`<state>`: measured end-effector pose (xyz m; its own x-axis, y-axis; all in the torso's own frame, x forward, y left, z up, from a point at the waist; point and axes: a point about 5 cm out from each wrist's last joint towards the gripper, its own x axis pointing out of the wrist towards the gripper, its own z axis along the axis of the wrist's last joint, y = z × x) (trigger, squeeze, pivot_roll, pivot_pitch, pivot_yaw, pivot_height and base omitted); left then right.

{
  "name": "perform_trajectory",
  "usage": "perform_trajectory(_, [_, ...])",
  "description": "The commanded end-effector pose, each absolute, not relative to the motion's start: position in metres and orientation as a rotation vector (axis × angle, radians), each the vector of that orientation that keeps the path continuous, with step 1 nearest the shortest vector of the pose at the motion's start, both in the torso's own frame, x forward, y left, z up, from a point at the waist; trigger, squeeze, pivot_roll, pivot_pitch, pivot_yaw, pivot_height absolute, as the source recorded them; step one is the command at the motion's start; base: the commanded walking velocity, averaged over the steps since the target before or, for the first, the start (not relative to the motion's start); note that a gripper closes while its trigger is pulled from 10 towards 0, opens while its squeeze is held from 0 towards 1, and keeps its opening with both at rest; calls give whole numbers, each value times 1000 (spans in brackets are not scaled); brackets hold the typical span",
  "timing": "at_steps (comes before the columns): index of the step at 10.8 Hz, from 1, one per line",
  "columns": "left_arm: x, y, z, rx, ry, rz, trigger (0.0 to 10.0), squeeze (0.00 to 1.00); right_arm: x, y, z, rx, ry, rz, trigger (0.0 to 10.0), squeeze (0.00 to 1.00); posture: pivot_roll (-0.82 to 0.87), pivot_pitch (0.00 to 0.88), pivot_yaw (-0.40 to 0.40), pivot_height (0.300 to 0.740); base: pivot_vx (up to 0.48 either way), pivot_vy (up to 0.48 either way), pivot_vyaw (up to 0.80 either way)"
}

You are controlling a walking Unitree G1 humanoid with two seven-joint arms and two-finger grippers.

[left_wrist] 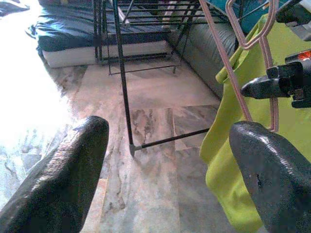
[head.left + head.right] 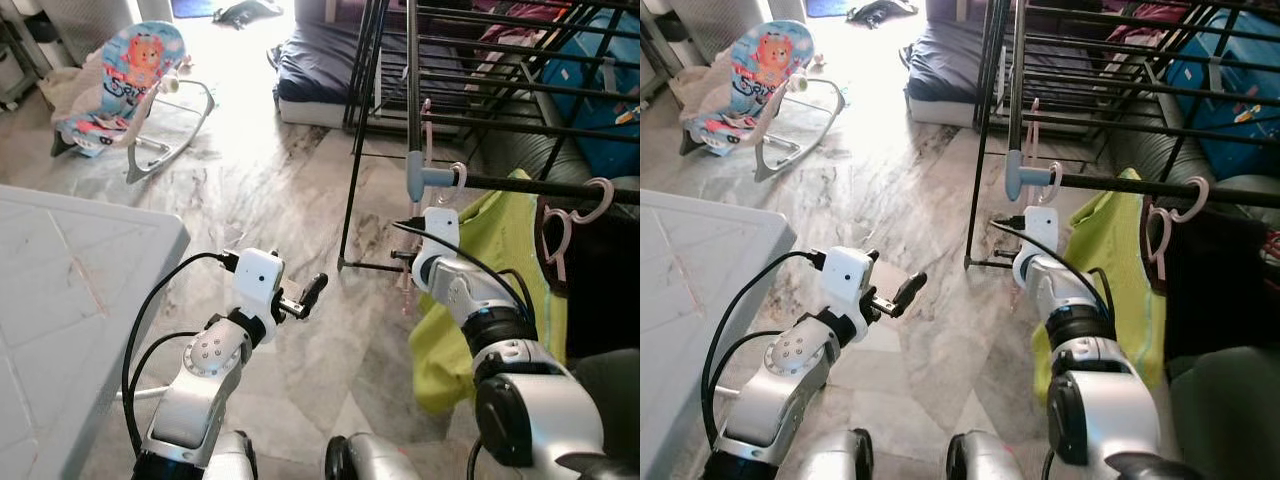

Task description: Hang hanger

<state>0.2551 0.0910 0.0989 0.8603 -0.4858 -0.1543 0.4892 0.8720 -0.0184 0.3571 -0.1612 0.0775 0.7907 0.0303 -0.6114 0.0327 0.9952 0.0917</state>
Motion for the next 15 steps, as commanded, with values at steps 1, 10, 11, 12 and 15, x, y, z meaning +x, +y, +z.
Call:
perform_trajectory(1, [253, 90, 100, 32, 154, -510, 10000, 0, 354, -163, 71, 112, 685, -11, 10000, 1000, 9, 136, -77, 740, 0, 0, 0])
perform_trajectory(10, [258, 89, 102, 42, 140, -525, 10000, 0, 304, -161, 37, 78, 520, -48, 10000, 1000, -9, 122, -22, 740, 0, 0, 0])
perform_trajectory(11, [258, 91, 102, 45, 141, -520, 10000, 0, 300, -163, 36, 73, 508, -61, 10000, 1000, -9, 123, -22, 740, 0, 0, 0])
perform_trajectory(12, [256, 96, 101, 55, 145, -504, 10000, 0, 291, -169, 39, 55, 469, -90, 10000, 1000, -7, 125, -27, 740, 0, 0, 0])
perform_trajectory(15, [250, 104, 97, 73, 156, -467, 10000, 0, 270, -175, 54, -23, 315, -90, 10000, 1000, -6, 129, -35, 740, 0, 0, 0])
